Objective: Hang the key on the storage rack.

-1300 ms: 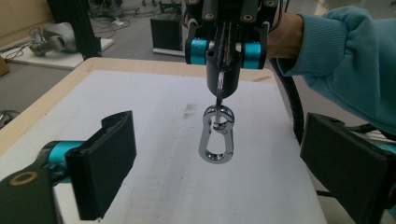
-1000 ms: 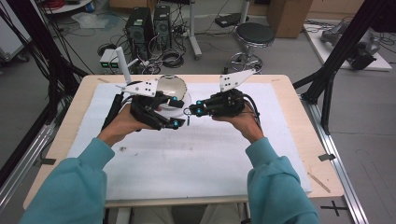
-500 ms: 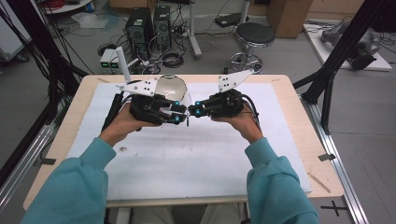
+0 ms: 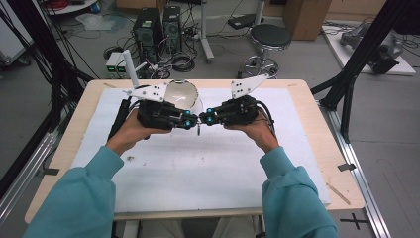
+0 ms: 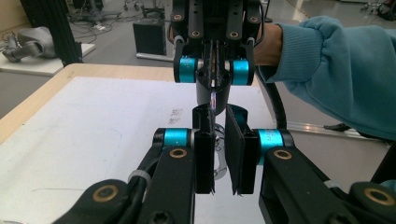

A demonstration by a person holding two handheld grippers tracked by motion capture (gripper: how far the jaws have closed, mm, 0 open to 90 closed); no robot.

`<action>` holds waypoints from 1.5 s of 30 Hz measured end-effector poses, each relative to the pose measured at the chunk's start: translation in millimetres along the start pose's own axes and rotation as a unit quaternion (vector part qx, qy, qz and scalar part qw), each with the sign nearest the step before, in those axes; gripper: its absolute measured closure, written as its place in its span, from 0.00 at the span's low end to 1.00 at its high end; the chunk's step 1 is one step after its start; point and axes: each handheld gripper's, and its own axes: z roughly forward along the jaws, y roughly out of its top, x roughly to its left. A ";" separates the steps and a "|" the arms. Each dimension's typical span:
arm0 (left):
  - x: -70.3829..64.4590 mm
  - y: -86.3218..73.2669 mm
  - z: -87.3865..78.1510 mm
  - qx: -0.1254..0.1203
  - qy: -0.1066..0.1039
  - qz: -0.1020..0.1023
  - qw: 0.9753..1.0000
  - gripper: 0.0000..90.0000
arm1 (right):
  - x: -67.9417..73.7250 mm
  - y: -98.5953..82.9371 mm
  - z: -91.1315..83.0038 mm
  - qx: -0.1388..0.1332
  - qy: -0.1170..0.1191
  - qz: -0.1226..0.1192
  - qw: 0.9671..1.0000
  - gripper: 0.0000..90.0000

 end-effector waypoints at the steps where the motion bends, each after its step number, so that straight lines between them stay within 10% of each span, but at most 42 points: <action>1: 0.0 0.1 0.0 0.000 0.001 0.000 1.000 0.91 | -0.2 -0.1 0.0 -0.001 0.001 0.001 1.000 0.99; 23: -0.9 0.0 -3.1 0.006 0.008 -0.008 1.000 0.98 | -1.9 -1.6 3.5 -0.004 0.015 0.001 1.000 0.95; 25: -0.1 -0.4 -4.4 0.010 0.010 -0.011 1.000 0.98 | -2.3 -2.5 6.4 -0.037 0.009 0.005 0.999 0.33; 26: 0.2 -0.7 -5.1 0.011 0.014 -0.011 1.000 0.98 | -2.3 -2.5 6.4 -0.037 0.009 0.005 0.999 0.33; 30: 2.7 0.1 -11.3 0.015 0.023 -0.014 1.000 0.98 | 5.0 -2.8 3.2 -0.009 -0.063 -0.010 0.998 0.01; 38: 10.9 11.4 -36.2 0.032 0.047 -0.012 0.998 0.98 | 14.9 -14.4 -41.9 -0.027 -0.154 0.000 0.988 0.01; 45: 21.7 19.9 -66.0 0.069 0.082 -0.015 0.994 0.98 | 25.9 -47.4 -84.1 -0.047 -0.235 0.028 0.970 0.01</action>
